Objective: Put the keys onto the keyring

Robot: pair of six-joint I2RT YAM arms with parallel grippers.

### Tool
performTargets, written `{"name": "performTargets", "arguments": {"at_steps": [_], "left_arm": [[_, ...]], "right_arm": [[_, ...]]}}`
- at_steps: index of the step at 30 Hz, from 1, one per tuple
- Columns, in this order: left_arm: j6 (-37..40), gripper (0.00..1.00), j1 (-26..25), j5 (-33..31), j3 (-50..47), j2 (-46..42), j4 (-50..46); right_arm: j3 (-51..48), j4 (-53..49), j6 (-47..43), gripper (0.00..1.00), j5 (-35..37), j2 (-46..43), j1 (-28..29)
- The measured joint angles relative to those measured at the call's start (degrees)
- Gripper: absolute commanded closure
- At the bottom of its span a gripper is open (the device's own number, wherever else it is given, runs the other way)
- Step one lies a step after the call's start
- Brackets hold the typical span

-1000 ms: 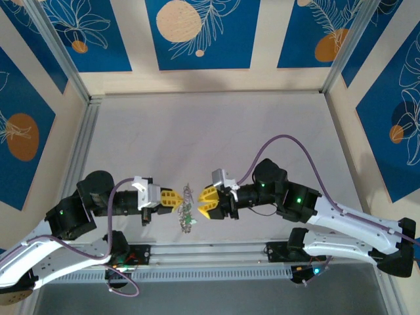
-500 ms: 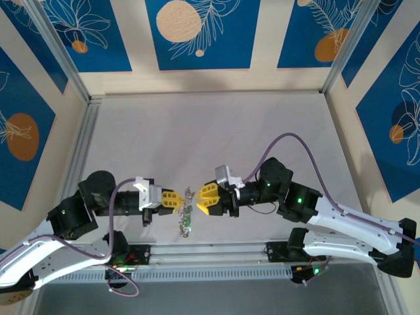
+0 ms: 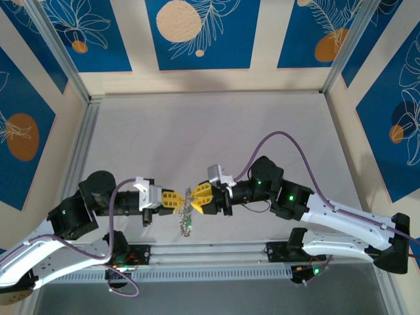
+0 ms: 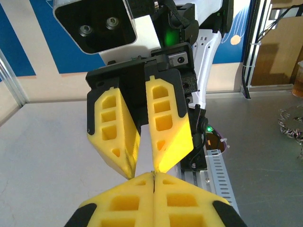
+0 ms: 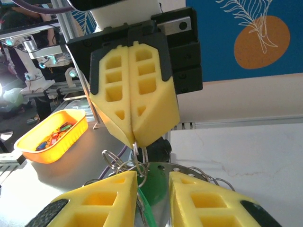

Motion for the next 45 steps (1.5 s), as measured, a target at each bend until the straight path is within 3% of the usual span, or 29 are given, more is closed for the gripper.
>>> {"name": "performTargets", "arguments": {"at_steps": [9, 17, 24, 35, 45], "left_arm": [[0.0, 1.0, 0.0, 0.0, -0.2, 0.6, 0.9], [-0.2, 1.0, 0.0, 0.0, -0.2, 0.6, 1.0], [-0.8, 1.0, 0.0, 0.0, -0.2, 0.5, 1.3], [-0.8, 1.0, 0.0, -2.0, -0.2, 2.5, 2.6], [-1.1, 1.0, 0.0, -1.8, -0.3, 3.9, 2.6]], "right_arm": [[1.2, 0.3, 0.0, 0.76, -1.6, 1.6, 0.4], [1.3, 0.2, -0.2, 0.99, -2.2, 1.8, 0.5], [2.6, -2.0, -1.1, 1.0, -1.9, 1.8, 0.6], [17.0, -26.0, -6.3, 1.0, 3.1, 5.4, 0.7], [24.7, -38.0, -9.2, 1.0, 5.2, 8.6, 0.7]]}}
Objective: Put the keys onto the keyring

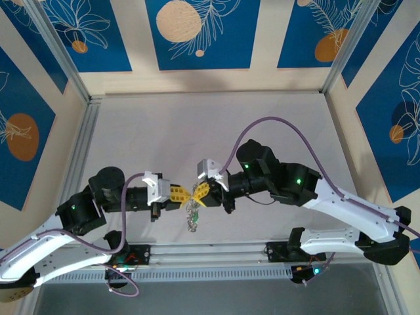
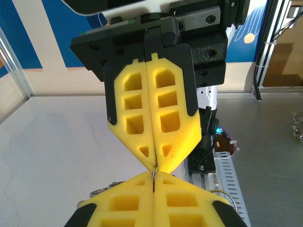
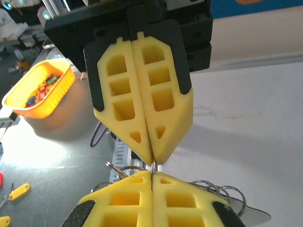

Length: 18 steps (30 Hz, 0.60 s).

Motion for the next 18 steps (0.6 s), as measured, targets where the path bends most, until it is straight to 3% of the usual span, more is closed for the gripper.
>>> {"name": "performTargets", "arguments": {"at_steps": [4, 9, 18], "left_arm": [[-0.5, 1.0, 0.0, 0.5, 0.0, 0.8, -0.1], [-1.6, 0.77, 0.0, 0.2, 0.0, 0.7, -1.4], [-3.5, 0.75, 0.0, -3.0, -1.4, -3.7, -5.2]], "right_arm": [[4.9, -6.8, -1.3, 1.0, 0.6, 2.6, 0.0], [11.6, -13.7, -3.1, 1.0, 2.2, 7.0, 0.2], [27.8, -25.6, -7.0, 1.0, 6.8, 16.0, -0.2]]}}
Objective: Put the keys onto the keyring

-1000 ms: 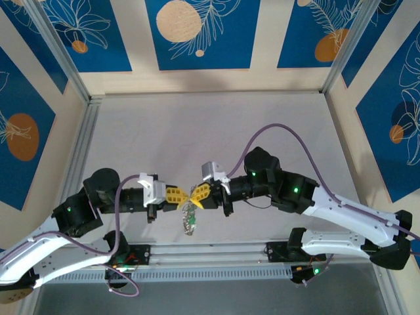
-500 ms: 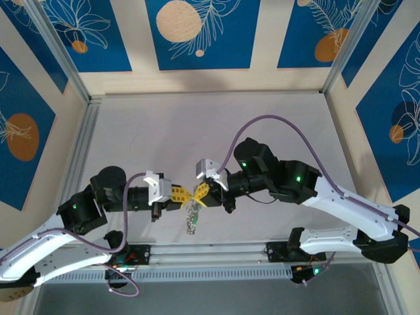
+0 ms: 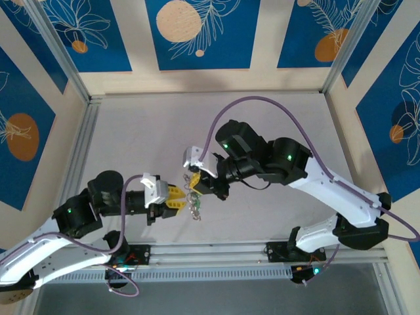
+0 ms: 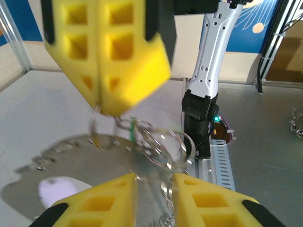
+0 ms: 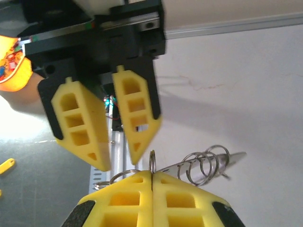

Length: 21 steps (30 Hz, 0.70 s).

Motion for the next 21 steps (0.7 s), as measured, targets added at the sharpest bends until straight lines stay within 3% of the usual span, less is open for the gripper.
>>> {"name": "performTargets", "arguments": {"at_steps": [10, 21], "left_arm": [[-1.0, 0.75, 0.0, -4.9, -0.6, -3.1, -1.1], [-0.6, 0.76, 0.0, -2.8, -0.6, 0.0, -0.6]], "right_arm": [[14.1, -16.0, -3.5, 1.0, 8.3, 11.3, 4.1], [23.2, -24.3, -6.6, 1.0, 11.0, 15.3, 7.7]]}}
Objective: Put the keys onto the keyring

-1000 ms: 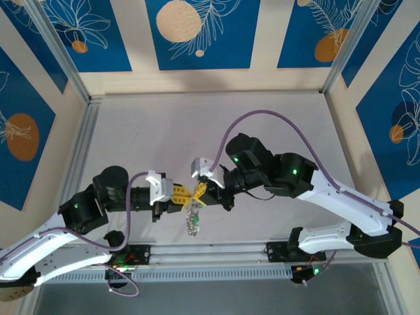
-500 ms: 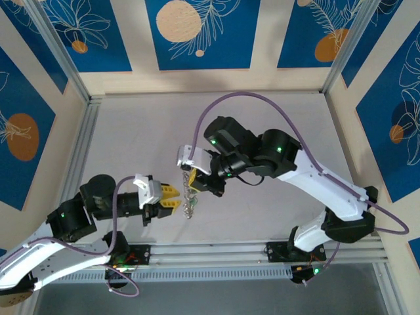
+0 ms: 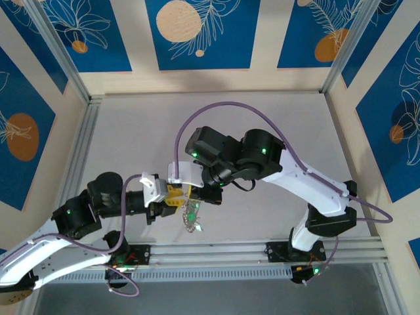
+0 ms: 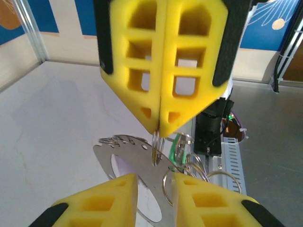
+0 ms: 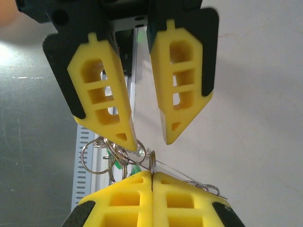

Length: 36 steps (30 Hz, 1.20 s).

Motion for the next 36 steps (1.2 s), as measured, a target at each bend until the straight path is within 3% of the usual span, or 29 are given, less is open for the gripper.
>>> {"name": "performTargets", "arguments": {"at_steps": [29, 36], "left_arm": [[2.4, 0.8, 0.0, 3.5, 0.0, 1.5, 0.2], [2.1, 0.8, 0.0, 3.2, -0.7, 0.0, 2.5]], "right_arm": [[0.4, -2.4, -1.7, 1.0, -0.5, 1.2, 0.8], [-2.0, 0.0, -1.9, 1.0, -3.4, -0.2, 0.5]]}}
